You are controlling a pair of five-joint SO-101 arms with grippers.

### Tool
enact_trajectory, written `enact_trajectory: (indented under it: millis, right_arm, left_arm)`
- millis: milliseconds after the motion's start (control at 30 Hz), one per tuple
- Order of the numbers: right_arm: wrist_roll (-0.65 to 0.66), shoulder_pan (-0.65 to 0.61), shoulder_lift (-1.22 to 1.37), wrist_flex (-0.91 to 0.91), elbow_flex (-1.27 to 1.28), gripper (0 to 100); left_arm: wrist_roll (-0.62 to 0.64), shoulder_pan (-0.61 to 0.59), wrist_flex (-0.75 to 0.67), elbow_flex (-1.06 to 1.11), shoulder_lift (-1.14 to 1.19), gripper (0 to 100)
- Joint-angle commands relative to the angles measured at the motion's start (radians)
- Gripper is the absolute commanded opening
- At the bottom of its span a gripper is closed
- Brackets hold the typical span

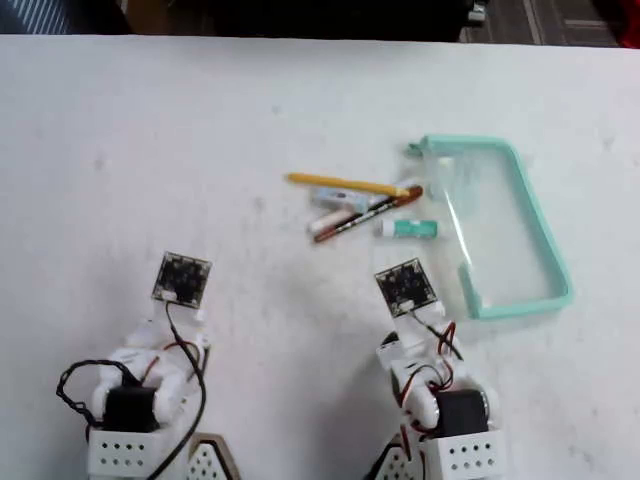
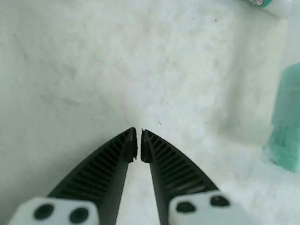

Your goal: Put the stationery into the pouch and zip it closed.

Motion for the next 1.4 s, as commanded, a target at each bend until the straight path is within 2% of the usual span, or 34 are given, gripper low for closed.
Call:
enact_trajectory:
  millis: [0, 367, 467, 633, 733, 967, 1233, 1367]
  right_arm:
    - [-0.008, -0.004, -0.004, 0.007, 0.009, 1.9]
    - [-0.008, -0.004, -0.004, 0.007, 0.009, 1.9]
    - [-0.008, -0.004, -0.004, 0.007, 0.009, 1.9]
    - [-0.008, -0.004, -0.004, 0.007, 0.009, 1.9]
    - [-0.008, -0.004, -0.004, 0.007, 0.009, 1.9]
    - [-0.008, -0.004, -0.004, 0.007, 0.009, 1.9]
    - [-0.008, -0.004, -0.004, 0.007, 0.009, 1.9]
    - [-0.008, -0.004, -0.004, 0.007, 0.009, 1.9]
  left_arm:
    - [0.005, 0.001, 0.006, -0.002, -0.008, 2]
    - [0.002, -0.005, 0.006, -0.002, -0.008, 3]
    - [0.002, -0.005, 0.006, -0.002, -0.008, 13]
    - [0.002, -0.005, 0.006, -0.002, -0.008, 35]
    - [0.005, -0.005, 0.006, -0.002, -0.008, 40]
    - [0.006, -0.005, 0.006, -0.002, -0.008, 32]
    - [0.005, -0.002, 0.006, -0.002, -0.008, 1]
    - [0.005, -0.001, 0.006, -0.002, -0.008, 6]
